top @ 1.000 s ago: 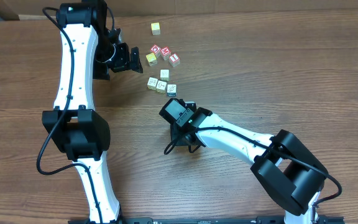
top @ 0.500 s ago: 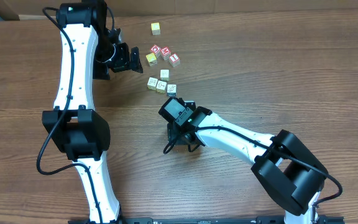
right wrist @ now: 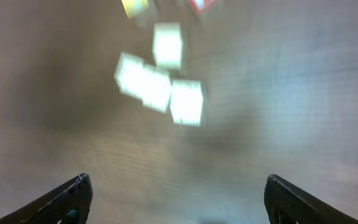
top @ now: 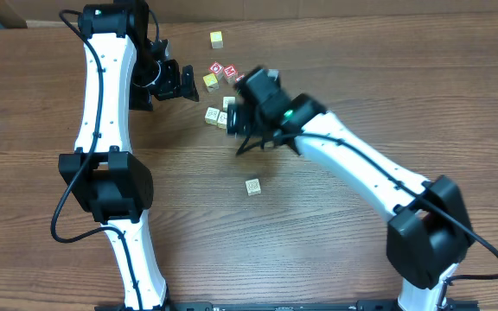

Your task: Flip 5 blocks

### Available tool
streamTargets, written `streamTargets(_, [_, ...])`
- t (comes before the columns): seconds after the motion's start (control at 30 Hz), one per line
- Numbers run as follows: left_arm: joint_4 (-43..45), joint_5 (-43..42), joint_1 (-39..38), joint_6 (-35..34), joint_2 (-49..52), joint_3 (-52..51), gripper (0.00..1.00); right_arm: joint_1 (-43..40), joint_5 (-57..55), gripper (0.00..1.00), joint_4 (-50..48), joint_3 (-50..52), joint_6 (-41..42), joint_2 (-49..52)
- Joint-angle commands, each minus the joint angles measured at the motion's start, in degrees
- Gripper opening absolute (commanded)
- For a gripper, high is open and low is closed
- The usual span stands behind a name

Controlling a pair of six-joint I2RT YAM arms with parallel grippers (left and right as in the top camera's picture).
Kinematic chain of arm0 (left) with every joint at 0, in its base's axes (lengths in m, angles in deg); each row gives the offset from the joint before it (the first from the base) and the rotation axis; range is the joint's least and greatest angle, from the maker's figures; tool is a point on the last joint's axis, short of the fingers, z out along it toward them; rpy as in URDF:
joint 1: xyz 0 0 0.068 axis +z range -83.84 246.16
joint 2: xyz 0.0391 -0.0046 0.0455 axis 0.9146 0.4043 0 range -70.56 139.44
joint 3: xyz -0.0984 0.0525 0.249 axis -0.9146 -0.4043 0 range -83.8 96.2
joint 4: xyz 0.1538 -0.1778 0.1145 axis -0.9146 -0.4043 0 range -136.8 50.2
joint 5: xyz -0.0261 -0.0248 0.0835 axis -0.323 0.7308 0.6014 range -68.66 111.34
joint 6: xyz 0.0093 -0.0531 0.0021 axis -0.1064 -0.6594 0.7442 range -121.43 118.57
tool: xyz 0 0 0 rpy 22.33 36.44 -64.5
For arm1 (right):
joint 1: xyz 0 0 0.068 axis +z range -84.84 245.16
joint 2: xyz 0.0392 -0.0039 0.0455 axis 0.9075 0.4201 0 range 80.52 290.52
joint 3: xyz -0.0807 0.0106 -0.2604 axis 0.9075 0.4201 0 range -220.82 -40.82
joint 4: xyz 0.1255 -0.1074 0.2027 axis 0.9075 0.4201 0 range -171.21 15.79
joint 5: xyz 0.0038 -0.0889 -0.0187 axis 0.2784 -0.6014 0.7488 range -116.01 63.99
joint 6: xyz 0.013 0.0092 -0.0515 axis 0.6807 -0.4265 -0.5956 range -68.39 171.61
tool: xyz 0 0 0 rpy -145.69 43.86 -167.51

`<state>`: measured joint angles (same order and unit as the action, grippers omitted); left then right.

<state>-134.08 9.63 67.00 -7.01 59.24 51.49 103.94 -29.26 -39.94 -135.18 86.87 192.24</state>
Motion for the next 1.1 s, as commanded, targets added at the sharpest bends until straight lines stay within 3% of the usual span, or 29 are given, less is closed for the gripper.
streamTargets(0.0, [0.1,0.3,0.3,-0.4,0.4,0.9,1.0,-1.5,-0.4,0.89,-3.3,-0.8,-1.0,-0.5])
streamTargets(0.37, [0.1,0.3,0.3,-0.4,0.4,0.9,1.0,-1.1,-3.6,0.88,-15.5,-0.8,-1.0,12.1])
streamTargets(0.53, [0.1,0.3,0.3,-0.4,0.4,0.9,1.0,-1.1,-2.7,0.71,-18.7,-0.8,-1.0,17.0])
streamTargets(0.8, [0.1,0.3,0.3,-0.4,0.4,0.9,1.0,-1.0,-2.7,0.43,-15.7,-1.0,-1.0,17.4])
streamTargets(1.07, [0.1,0.3,0.3,-0.4,0.4,0.9,1.0,-2.8,-2.7,0.3,-9.2,-1.0,-1.0,9.9])
